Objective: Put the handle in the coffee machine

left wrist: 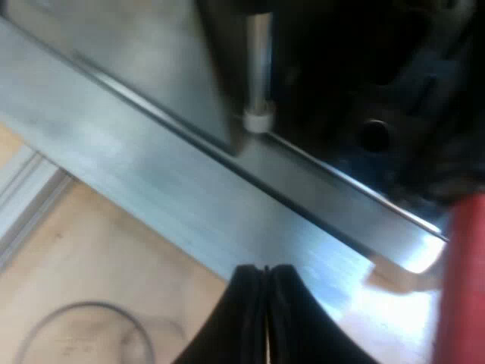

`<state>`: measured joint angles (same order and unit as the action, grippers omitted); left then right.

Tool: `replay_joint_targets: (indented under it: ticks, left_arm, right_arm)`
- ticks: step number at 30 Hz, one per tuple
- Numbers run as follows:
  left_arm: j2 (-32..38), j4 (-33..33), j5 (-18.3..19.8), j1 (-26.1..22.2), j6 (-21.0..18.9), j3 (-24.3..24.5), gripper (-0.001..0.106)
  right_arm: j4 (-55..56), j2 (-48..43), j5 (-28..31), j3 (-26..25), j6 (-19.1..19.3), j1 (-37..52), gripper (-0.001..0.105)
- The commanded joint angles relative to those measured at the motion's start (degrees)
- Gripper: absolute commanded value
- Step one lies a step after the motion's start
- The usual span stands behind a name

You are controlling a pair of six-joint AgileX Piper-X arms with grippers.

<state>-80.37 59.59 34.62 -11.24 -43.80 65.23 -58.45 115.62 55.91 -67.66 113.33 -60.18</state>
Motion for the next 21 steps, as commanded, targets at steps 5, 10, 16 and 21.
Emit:
replay_joint_targets:
  ticks: [5,10,16,21]
  left_arm:
    - [0.9,11.4,-0.5,2.9,5.2,0.7,0.001]
    - [1.8,14.3,0.2,4.5,5.2,0.6,0.001]
    - [4.2,17.4,1.9,6.0,4.7,-0.5,0.001]
    - [6.0,15.6,2.8,8.0,2.6,-4.3,0.001]
  right_arm:
    - [-4.3,-1.8,-0.1,-1.0,0.1,0.2,0.043]
    - [-4.3,-1.8,-0.1,-1.0,0.1,0.2,0.043]
    - [-4.3,-1.8,-0.1,-1.0,0.1,0.2,0.043]
    - [-4.3,-2.0,0.3,-1.0,1.5,-0.2,0.043]
